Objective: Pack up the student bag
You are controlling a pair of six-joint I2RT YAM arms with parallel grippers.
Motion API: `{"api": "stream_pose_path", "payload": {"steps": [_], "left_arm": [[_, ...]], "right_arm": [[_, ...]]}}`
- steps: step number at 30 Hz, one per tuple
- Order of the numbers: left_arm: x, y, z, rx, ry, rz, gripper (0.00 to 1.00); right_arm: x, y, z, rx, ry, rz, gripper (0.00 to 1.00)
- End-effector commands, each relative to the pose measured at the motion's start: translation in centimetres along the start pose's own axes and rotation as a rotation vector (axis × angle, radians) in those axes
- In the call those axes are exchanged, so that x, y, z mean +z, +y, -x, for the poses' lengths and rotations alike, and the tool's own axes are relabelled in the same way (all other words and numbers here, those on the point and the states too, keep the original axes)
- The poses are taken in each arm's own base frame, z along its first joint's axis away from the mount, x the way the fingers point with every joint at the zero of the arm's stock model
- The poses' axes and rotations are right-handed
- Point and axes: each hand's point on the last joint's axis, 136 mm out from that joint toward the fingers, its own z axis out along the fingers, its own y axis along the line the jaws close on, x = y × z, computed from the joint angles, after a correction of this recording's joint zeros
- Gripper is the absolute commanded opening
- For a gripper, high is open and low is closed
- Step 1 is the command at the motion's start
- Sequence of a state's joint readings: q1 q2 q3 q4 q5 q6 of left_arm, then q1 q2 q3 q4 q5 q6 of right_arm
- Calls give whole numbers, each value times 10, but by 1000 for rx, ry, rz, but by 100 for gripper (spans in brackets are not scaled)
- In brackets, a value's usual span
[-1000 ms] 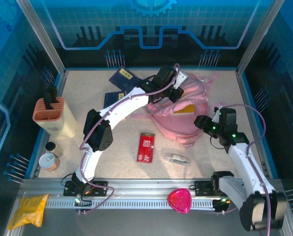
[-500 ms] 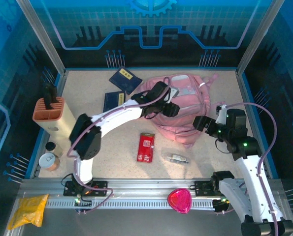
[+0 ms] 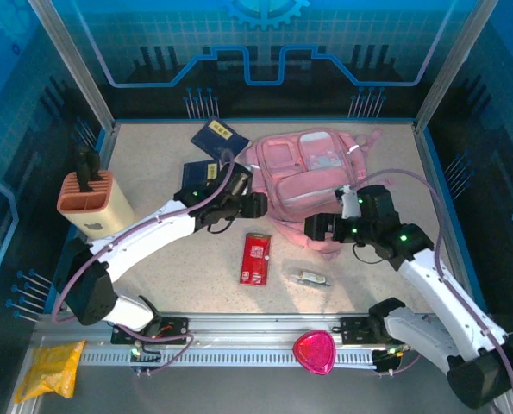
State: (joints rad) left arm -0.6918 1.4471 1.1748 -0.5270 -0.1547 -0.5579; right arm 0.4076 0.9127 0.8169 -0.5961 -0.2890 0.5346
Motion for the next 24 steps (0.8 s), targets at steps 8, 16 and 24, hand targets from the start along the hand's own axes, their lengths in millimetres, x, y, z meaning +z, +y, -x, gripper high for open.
{"api": "stream_pose_path", "payload": {"steps": [8,16,24], "left_arm": [[-22,72,-8,-167,28,142,66],[27,103,24,-236,35,141,67],[98,132,55,-291,69,169,61]], "right_arm": [[56,46,-2,-128,70,53,98],[83,54,6,-124,94,36,100],[81,62,19,-153,92,18,100]]}}
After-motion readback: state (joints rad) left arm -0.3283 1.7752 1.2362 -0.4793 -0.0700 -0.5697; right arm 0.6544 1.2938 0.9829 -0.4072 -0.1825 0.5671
